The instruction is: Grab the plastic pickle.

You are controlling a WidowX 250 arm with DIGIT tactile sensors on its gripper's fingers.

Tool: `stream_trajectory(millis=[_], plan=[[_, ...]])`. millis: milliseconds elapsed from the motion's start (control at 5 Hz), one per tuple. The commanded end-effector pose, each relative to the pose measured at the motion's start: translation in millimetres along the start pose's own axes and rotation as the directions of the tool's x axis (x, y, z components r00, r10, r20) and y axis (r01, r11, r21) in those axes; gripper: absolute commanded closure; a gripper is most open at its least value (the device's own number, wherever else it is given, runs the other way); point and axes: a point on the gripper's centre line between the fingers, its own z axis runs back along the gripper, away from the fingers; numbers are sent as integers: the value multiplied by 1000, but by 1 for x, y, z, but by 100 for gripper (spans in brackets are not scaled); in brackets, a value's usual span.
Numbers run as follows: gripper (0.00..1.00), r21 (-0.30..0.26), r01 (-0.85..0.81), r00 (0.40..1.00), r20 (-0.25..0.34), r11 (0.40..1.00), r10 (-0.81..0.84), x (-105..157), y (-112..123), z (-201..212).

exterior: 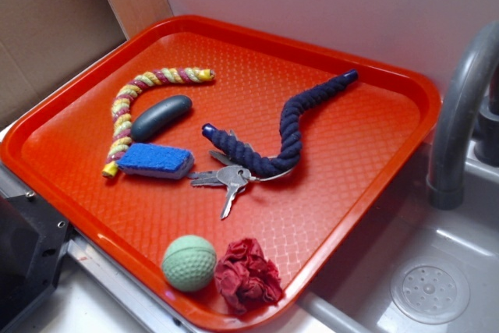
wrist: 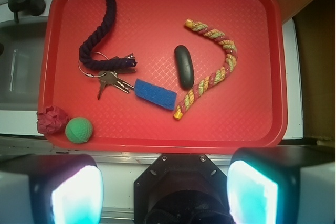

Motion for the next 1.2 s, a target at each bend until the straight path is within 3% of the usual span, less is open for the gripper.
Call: stream_trajectory(millis=[0,200,400,600,800,1000], plan=[[0,0,0,1000,0,1000,0,0,0,0],[0,13,81,996,-30,997,-80,32,16,-52],[0,-36,170,982,-77,985,-173,49,29,-106],[0,15,240,970,-44,971,-239,57,39,-138],[0,-91,132,990,-43,987,-136,70,52,-168],[0,-26,95,994,-52,995,-96,79,41,-184]])
